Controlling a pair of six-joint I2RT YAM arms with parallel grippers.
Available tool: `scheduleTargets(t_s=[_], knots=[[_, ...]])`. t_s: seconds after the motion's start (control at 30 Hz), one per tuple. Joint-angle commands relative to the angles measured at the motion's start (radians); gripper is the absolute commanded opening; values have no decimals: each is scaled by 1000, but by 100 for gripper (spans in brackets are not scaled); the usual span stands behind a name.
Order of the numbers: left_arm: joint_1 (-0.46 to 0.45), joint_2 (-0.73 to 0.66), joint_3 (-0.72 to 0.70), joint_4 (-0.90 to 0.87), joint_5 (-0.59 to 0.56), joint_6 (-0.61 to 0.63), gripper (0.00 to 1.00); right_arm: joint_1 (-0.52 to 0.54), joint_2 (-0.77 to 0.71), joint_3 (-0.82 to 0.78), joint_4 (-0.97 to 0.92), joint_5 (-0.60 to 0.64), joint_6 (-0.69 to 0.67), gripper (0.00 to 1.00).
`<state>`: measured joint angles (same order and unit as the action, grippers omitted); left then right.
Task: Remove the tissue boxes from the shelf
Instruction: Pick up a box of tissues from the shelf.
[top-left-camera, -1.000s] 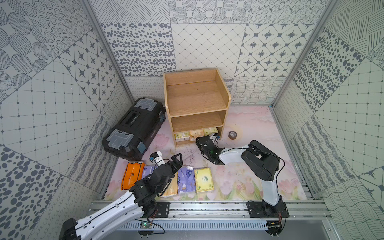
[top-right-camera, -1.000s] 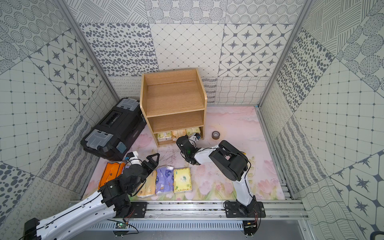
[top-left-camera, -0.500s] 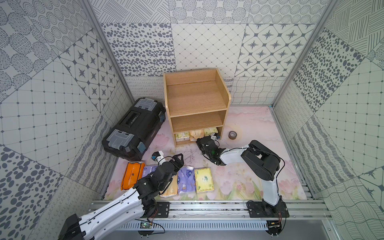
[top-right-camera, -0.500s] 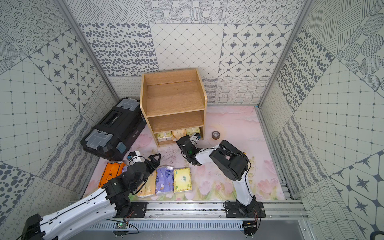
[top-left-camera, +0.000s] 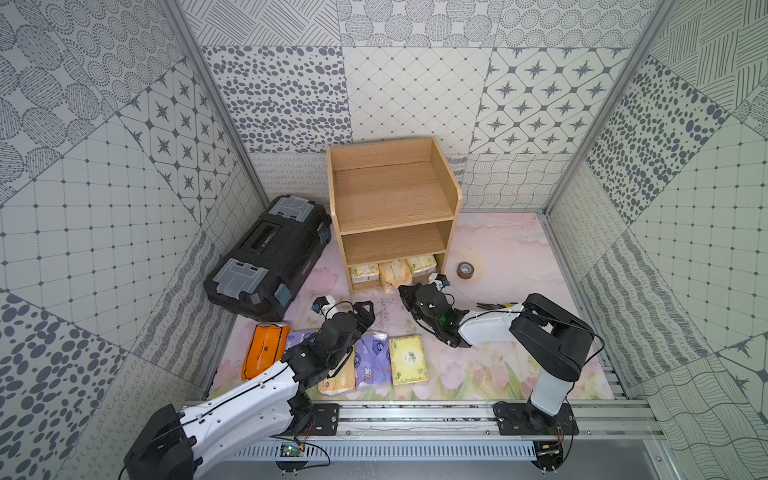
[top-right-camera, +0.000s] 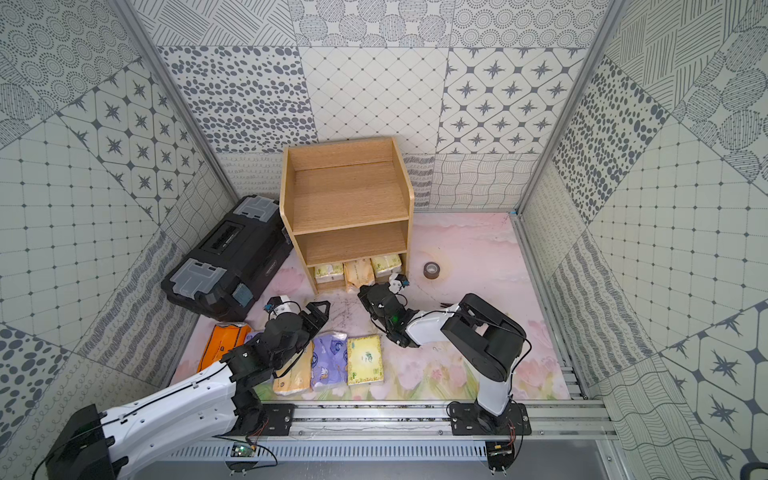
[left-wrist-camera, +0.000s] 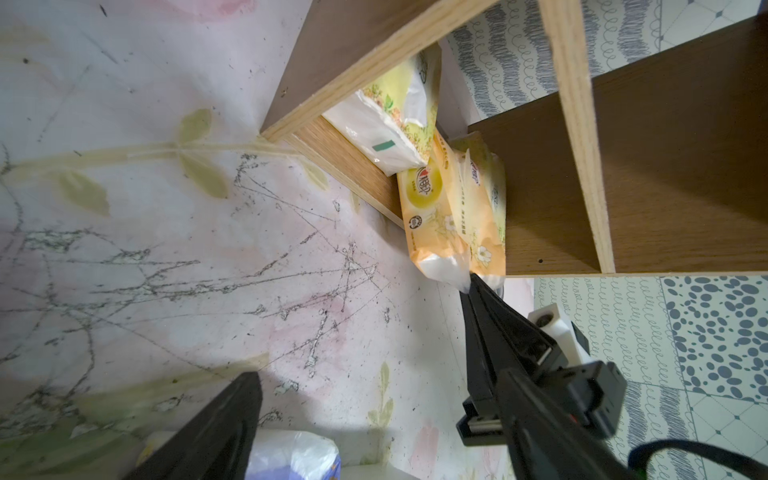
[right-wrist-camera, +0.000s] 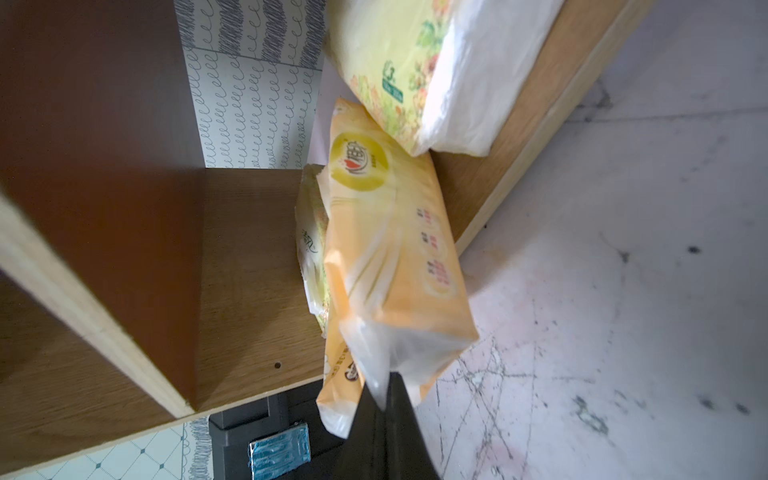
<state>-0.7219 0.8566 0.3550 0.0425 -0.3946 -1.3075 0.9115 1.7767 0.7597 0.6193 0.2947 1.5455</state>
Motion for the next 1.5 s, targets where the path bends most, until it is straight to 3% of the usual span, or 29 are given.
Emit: scheduleTargets(t_s=[0.0, 0.4, 0.67, 1.0, 1.47], knots=[[27, 91, 29, 191, 77, -47, 93, 11, -60, -33, 48, -11, -2, 0], [48, 342, 152, 298, 131, -164, 93, 12, -120, -88, 23, -56, -11, 0], [55, 489, 209, 357, 174, -231, 87, 10, -117, -115, 46, -81, 14, 0], [62, 646, 225, 492, 184, -312, 70, 10, -114, -119, 68, -111, 31, 0], [64, 749, 213, 674, 71, -290, 39, 14, -117, -106, 55, -123, 31, 0]])
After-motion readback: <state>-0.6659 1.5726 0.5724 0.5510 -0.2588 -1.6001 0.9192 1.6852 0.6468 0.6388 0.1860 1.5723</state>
